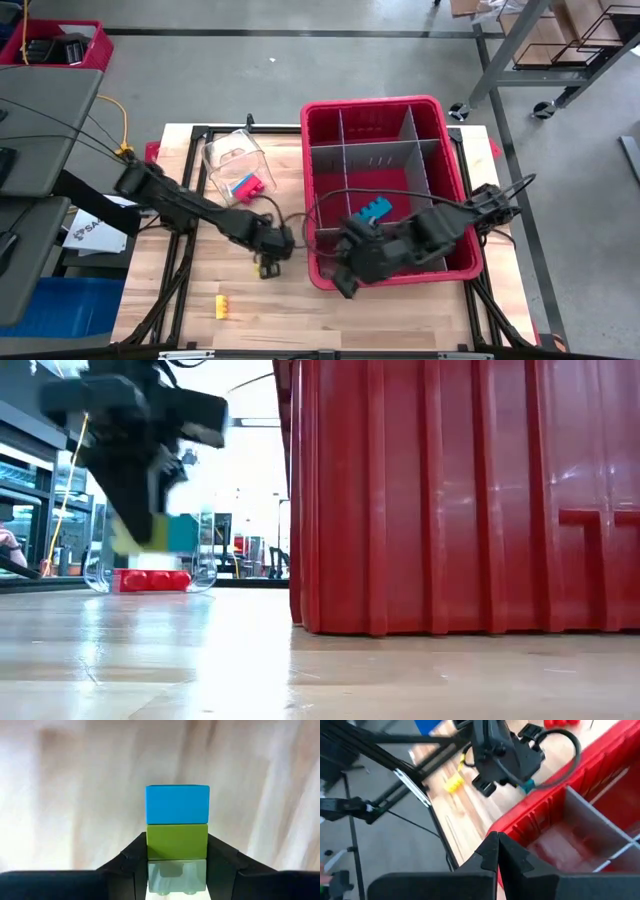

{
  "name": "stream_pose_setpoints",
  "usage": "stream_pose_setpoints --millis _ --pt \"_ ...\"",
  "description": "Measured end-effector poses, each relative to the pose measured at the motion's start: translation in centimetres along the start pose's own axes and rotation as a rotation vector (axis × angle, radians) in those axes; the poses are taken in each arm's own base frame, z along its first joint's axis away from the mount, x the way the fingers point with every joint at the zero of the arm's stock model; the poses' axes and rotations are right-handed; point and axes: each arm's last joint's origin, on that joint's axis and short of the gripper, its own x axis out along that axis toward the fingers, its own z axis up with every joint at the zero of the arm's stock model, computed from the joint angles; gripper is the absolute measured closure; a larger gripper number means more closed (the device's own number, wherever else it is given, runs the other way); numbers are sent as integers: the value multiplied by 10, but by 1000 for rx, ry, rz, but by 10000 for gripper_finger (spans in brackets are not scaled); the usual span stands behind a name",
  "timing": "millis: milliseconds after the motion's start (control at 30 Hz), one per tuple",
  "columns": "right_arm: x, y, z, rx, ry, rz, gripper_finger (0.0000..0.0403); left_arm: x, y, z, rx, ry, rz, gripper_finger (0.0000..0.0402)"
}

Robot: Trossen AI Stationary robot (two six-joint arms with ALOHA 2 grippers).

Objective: Sort Items/Unsort Items

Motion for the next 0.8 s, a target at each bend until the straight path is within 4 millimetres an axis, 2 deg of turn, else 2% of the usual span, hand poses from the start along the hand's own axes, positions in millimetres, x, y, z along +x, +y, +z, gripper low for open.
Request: stream_pose_setpoints --millis 67,200,300,400,533,633,733,800 --pt "-18 1 -4 -19 -48 12 403 -20 6 -9 -27 -14 34 270" --pt "-55 1 -15 -29 -164 9 403 -69 22 -16 -158 -213 53 270" --pt "-79 -1 -23 -27 -262 -6 403 -100 37 -6 -267 -425 41 270" --pt "-96 -4 -28 -25 -358 -29 403 -129 48 23 -275 -648 -9 270" --pt "-107 -7 -28 -28 -438 -51 403 -152 61 75 -225 -900 -16 270" --pt "-109 -9 -26 -24 -462 -61 403 -155 67 119 -184 -1009 -18 270" --pt "-108 -9 -24 -15 -454 -57 403 -147 69 161 -169 -1037 -5 270" --pt "-108 -9 -24 -13 -442 -46 403 -134 69 185 -150 -1015 23 243"
